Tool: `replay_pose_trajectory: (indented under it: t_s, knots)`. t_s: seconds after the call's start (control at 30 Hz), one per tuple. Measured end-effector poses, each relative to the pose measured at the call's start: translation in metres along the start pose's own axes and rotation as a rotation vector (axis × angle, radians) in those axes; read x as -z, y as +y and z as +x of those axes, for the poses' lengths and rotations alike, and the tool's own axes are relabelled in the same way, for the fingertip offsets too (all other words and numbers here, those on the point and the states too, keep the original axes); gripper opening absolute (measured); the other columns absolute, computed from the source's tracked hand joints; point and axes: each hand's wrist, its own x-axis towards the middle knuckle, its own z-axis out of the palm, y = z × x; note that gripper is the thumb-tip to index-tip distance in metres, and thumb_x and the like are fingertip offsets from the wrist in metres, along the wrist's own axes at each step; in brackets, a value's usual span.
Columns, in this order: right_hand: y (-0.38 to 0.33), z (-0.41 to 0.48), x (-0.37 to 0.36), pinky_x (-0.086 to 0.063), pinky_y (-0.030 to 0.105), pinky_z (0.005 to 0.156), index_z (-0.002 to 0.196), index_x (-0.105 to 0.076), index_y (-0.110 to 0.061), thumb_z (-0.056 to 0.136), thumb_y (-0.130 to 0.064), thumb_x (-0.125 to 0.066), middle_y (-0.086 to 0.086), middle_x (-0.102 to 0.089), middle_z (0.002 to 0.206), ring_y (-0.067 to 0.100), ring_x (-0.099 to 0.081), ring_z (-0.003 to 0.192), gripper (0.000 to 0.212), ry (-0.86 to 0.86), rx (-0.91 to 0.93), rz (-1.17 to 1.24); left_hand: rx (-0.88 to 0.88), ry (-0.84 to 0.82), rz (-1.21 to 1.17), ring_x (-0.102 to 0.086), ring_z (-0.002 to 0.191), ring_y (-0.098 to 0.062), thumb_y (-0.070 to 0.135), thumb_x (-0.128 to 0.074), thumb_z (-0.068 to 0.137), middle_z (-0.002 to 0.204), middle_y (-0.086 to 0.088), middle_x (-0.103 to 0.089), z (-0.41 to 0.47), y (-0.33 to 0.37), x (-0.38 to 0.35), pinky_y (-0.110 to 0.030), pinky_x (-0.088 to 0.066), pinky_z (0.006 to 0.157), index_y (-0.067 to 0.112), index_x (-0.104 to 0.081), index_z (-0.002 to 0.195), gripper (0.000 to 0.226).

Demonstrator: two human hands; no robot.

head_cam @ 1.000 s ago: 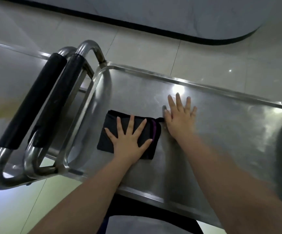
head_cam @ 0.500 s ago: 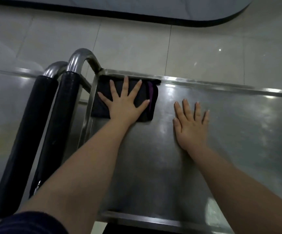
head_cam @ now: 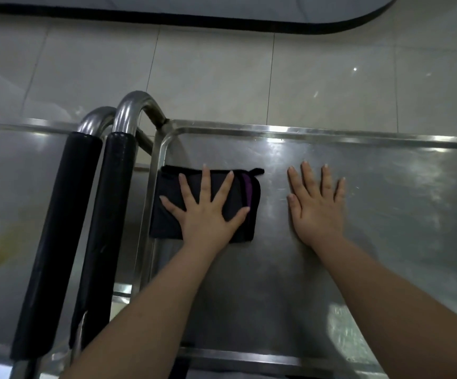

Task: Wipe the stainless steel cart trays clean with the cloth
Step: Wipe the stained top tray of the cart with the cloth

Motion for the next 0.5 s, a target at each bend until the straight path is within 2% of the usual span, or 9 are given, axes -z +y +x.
replay_pose_trajectory:
  t_s: [0.07,0.17,0.3,0.4,0.47,0.5]
  knots:
    - [0.002,0.001,-0.001,0.008,0.055,0.118,0.153,0.001,-0.039,0.097,-0.052,-0.005,-0.007,0.000,0.164,0.030,0.006,0.150,0.058,-0.003,-0.001,-0.013,0.010,-0.004,-0.004,0.025,0.144,-0.040,0.091,-0.006,0.075,0.162,0.008,0.021,0.038,0.011,0.007,-0.076,0.019,0.098,0.061,0.019,0.142,0.078]
    - [0.002,0.000,-0.001,0.009,0.055,0.118,0.154,-0.003,-0.038,0.097,-0.051,-0.007,-0.006,-0.002,0.164,0.031,0.004,0.150,0.059,0.000,0.002,-0.017,0.011,-0.025,0.002,0.024,0.144,-0.040,0.092,-0.006,0.073,0.162,0.010,0.020,0.082,0.021,0.017,-0.077,0.018,0.097,0.061,0.015,0.143,0.079]
    - [0.002,0.000,0.005,0.011,0.052,0.118,0.155,-0.008,-0.038,0.097,-0.052,-0.012,-0.009,-0.002,0.164,0.028,0.005,0.151,0.059,-0.018,0.023,0.036,0.000,0.006,0.016,0.023,0.145,-0.040,0.091,-0.006,0.074,0.162,0.010,0.019,0.084,0.021,0.018,-0.077,0.017,0.098,0.060,0.010,0.145,0.080]
    - [0.025,-0.001,0.015,0.004,0.053,0.120,0.154,-0.023,-0.031,0.096,-0.051,-0.021,-0.005,-0.016,0.162,0.027,-0.007,0.151,0.062,-0.012,0.083,0.157,0.006,0.000,0.012,0.022,0.146,-0.039,0.091,-0.007,0.074,0.163,0.011,0.017,0.083,0.022,0.021,-0.078,0.015,0.099,0.059,0.008,0.146,0.080]
    - [0.058,-0.007,0.019,0.003,0.055,0.118,0.153,-0.028,-0.028,0.095,-0.050,-0.026,-0.003,-0.022,0.161,0.028,-0.011,0.150,0.062,0.006,0.021,0.156,0.013,-0.019,0.010,0.021,0.146,-0.039,0.091,-0.009,0.075,0.163,0.012,0.017,0.084,0.024,0.024,-0.078,0.014,0.100,0.060,0.007,0.146,0.080]
    - [0.074,-0.011,0.020,0.007,0.055,0.117,0.154,-0.024,-0.031,0.095,-0.052,-0.025,-0.004,-0.018,0.162,0.030,-0.007,0.150,0.063,-0.006,-0.025,0.119,0.014,-0.020,0.020,0.021,0.146,-0.039,0.091,-0.010,0.075,0.163,0.012,0.017,0.083,0.025,0.024,-0.078,0.013,0.101,0.060,0.008,0.146,0.079]
